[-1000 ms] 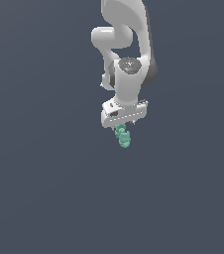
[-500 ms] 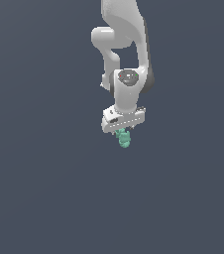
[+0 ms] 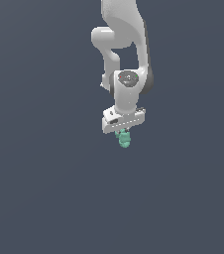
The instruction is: Pick up the object and move it to a goal position.
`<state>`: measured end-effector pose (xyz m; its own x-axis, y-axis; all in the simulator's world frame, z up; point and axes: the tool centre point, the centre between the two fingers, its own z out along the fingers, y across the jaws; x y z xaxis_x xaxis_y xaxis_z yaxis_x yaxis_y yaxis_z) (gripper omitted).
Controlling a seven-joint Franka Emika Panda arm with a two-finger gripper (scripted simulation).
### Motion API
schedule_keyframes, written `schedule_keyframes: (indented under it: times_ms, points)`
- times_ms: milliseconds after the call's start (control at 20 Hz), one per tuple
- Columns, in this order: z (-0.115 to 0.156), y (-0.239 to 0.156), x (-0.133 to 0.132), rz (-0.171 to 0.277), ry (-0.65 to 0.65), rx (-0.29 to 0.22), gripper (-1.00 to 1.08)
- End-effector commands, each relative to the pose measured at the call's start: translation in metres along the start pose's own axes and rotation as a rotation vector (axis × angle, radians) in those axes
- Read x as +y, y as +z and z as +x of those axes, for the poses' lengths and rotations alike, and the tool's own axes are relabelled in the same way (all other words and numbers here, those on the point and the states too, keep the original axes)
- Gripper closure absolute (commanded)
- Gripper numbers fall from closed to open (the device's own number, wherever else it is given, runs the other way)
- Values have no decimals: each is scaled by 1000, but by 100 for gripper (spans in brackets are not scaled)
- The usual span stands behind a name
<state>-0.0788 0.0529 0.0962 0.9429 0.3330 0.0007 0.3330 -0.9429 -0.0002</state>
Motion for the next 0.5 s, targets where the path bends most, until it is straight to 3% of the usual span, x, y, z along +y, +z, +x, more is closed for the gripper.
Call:
schedule_keyframes:
  times_ms: [0, 250, 450]
  points:
    - [0, 0, 0, 0, 0, -1, 108]
    - [3, -1, 0, -1, -3, 8, 108]
    - [14, -5, 1, -2, -17, 43, 108]
